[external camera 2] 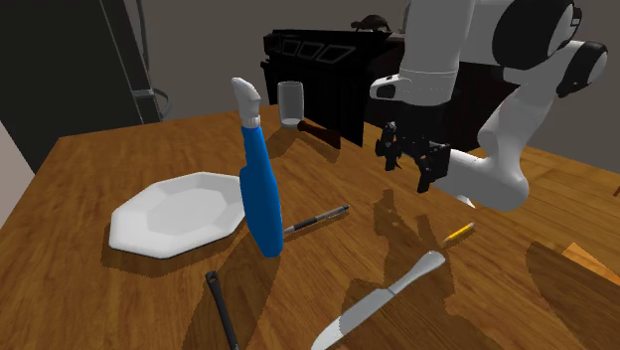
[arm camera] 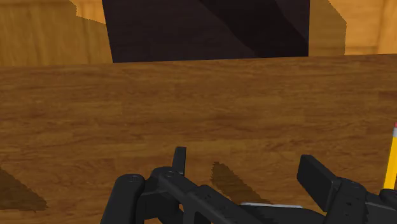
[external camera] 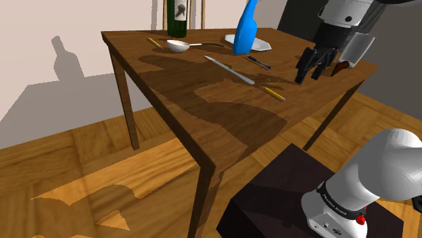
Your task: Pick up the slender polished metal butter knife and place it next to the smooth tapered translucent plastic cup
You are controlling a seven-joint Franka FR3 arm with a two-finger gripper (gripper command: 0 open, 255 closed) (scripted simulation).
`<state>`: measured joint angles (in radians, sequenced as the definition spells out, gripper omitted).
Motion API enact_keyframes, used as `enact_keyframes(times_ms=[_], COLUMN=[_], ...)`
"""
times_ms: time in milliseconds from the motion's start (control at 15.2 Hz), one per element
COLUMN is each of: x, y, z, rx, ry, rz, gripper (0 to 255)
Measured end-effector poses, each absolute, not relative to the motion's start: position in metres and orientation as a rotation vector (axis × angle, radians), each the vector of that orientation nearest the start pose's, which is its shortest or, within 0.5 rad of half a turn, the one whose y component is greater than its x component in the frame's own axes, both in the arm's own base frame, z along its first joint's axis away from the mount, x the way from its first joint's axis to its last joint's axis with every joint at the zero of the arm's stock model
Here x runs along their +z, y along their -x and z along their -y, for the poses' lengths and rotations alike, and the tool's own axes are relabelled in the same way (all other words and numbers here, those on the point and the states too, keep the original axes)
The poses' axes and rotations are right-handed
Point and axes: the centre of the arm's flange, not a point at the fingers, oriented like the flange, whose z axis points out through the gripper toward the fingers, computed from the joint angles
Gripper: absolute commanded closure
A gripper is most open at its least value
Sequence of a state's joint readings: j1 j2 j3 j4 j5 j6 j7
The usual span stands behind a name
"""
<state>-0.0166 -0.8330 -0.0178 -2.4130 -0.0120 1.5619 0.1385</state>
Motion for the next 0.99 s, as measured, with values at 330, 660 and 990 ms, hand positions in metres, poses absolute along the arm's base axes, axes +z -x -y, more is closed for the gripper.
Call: enact_keyframes(times_ms=[330, 660, 990], x=[0.580, 0.588, 0.595], y=[-0.326, -0.380, -0.428], z=[-0.006, -0.038, -0.078], rx=[0.026, 0.020, 0.014], ry=[3.125, 3.116, 3.105], rz=[-0.229, -0.175, -0.120], gripper=[0, 0, 0])
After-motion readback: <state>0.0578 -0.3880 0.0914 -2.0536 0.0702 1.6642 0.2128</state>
